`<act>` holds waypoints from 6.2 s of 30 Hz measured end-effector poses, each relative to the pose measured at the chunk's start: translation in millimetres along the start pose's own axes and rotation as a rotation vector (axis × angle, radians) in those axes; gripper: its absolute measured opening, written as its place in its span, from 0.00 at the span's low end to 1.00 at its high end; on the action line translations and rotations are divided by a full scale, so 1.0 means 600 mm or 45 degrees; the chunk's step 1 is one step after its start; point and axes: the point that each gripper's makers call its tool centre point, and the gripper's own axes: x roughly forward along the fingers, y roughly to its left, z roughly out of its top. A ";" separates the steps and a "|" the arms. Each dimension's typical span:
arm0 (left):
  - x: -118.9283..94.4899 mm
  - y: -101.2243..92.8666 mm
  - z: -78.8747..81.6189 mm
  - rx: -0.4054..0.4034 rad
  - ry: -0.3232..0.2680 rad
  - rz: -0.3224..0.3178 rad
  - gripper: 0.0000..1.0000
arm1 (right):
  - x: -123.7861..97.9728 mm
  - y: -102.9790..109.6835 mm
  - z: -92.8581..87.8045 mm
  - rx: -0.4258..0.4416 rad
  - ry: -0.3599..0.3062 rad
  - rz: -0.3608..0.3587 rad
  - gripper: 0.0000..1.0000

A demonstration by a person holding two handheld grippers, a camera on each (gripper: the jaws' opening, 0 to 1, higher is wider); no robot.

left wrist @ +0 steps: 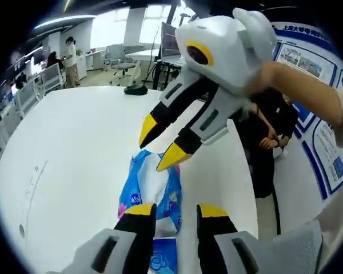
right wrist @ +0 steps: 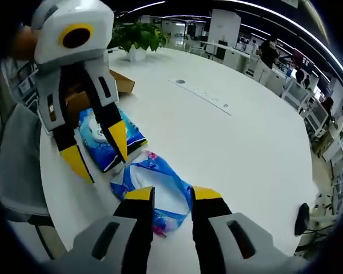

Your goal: Operate the shoe box by opening the lid, removing the specified soft item, and placing it in the target area until the item is outside and the box remains undamaged.

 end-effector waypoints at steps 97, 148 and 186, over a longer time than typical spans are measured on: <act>-0.562 -0.038 -0.412 -0.441 -0.479 0.737 1.00 | -0.043 0.353 0.230 -0.168 -0.241 0.158 0.74; -0.561 -0.038 -0.693 -1.119 -0.308 1.026 0.18 | 0.172 0.538 0.231 -0.721 0.067 0.676 0.40; -0.563 -0.032 -0.719 -1.259 -0.332 1.042 0.07 | 0.224 0.603 0.197 -0.660 0.289 0.883 0.18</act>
